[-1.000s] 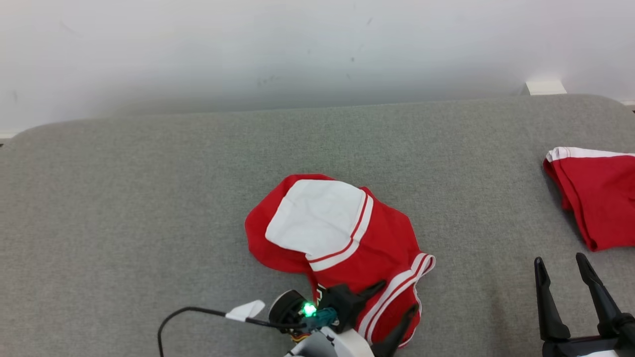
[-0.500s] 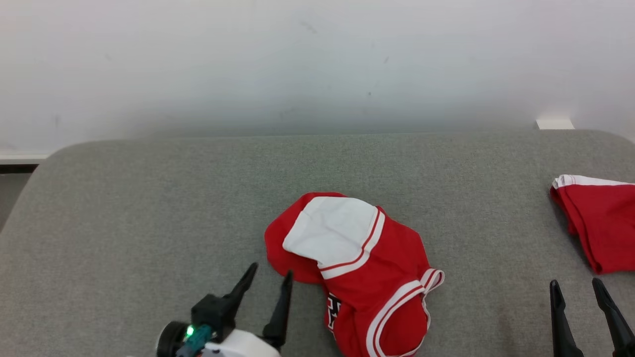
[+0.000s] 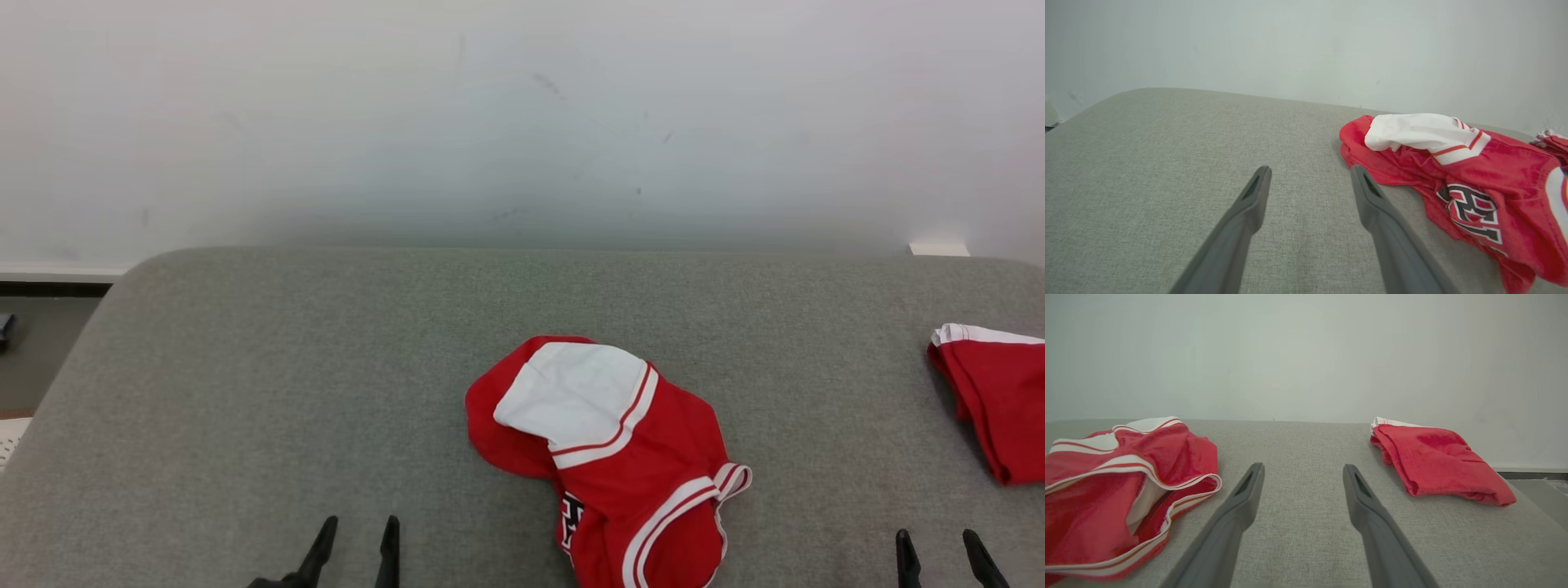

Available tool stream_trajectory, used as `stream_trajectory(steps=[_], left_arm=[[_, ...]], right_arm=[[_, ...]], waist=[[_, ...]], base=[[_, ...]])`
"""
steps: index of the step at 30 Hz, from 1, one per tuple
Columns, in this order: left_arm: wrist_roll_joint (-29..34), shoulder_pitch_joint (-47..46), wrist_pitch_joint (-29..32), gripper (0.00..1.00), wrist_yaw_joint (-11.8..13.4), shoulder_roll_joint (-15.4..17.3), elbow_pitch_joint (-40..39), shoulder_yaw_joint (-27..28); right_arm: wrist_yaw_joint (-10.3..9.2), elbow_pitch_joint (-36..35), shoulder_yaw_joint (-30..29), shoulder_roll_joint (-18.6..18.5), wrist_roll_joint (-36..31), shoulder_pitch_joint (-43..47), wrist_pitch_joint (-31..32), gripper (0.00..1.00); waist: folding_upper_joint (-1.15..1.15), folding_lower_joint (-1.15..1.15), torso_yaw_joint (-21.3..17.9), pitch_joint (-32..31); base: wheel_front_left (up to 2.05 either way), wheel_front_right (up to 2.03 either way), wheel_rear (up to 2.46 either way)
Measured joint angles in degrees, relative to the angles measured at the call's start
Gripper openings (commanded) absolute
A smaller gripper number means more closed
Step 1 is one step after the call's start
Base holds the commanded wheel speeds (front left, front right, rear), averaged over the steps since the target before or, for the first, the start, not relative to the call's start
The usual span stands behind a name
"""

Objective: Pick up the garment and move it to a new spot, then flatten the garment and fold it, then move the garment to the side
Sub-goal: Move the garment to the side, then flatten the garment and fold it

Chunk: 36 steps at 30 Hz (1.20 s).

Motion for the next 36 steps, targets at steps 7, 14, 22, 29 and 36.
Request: stream_trajectory(steps=[7, 14, 22, 29, 36], left_arm=[[4.11, 0.74, -0.01, 1.00, -5.00, -3.31, 0.41, 4.12], [6.11, 0.69, -0.01, 1.00, -8.25, -5.78, 1.05, 6.46], [5.97, -8.89, -0.05, 1.00, -12.80, -7.53, 4.35, 3.99], [-2.21, -22.75, 5.47, 1.00, -14.65, -7.90, 15.33, -0.52], [-2.68, -34.85, 11.57, 1.00, -15.90, -7.95, 28.60, -3.89]], right_arm=[[-0.01, 1.49, 0.79, 0.47, -0.10, 0.08, 0.00, 1.00], [-0.01, 1.86, 1.49, 0.64, -0.16, -0.51, 0.00, 1.00], [0.00, 1.87, 3.20, 0.35, -0.42, -2.04, 0.00, 1.00], [0.00, 1.32, 4.23, 0.16, -0.32, -3.09, 0.00, 1.00], [-0.01, 1.41, 5.77, 0.27, -0.08, -5.22, 0.00, 1.00]], waist=[[0.00, 0.00, 0.39, 0.03], [0.00, 0.00, 0.02, 0.34], [0.00, 0.00, -2.02, 1.07], [0.00, 0.00, -4.99, 2.47], [0.00, 0.01, -7.64, 6.19]], base=[[0.00, 0.00, 0.00], [0.00, 0.00, 0.00], [0.00, 0.00, 0.00], [0.00, 0.00, 0.00], [0.00, 0.00, 0.00]])
